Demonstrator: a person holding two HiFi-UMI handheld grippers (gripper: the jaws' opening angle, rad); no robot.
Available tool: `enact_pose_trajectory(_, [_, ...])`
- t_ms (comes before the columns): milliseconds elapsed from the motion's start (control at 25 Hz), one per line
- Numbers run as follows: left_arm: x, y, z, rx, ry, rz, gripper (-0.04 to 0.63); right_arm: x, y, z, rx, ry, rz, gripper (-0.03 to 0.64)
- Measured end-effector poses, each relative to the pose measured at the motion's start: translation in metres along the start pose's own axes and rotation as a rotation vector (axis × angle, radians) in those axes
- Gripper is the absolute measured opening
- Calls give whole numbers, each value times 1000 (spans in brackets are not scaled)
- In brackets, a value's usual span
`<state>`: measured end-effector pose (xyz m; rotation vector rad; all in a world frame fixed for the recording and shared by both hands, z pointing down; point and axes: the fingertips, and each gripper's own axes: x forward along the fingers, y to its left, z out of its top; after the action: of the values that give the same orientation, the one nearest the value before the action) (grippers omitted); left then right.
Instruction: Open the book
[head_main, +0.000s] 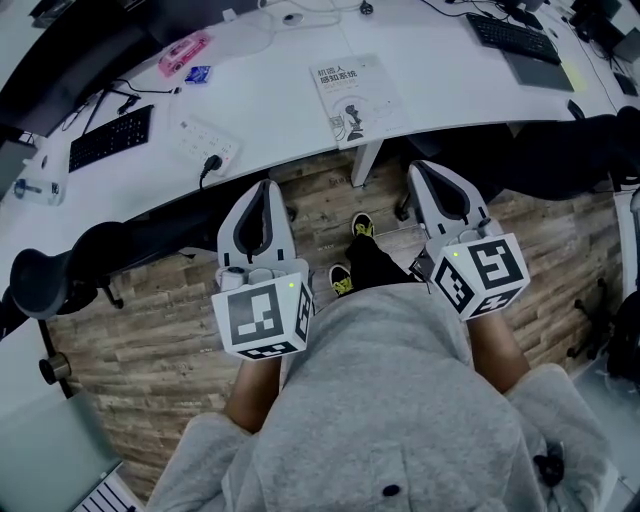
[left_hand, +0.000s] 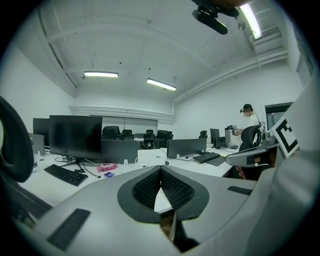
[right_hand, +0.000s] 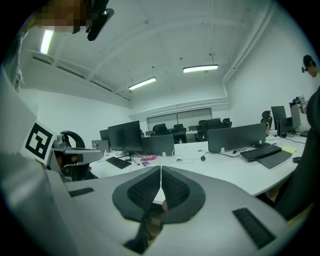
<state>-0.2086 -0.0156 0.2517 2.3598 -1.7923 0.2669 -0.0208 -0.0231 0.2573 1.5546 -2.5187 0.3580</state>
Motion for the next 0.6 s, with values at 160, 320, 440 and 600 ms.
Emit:
enact_pose_trajectory(160, [10,-3,0,6,6,0,9,4,-16,3,5,-11,-13,28])
enact_pose_trajectory(320, [25,-2,4,15,18,-2,8,17,-32,7,18,-10,-28,28])
enact_pose_trajectory(440, [38,0,6,18,25,-6,8,27,-43,9,27,-6,-40,28])
enact_pose_trajectory(600, [60,2,7,16,40,-11,8,40,-55,7,41,14,-50,28])
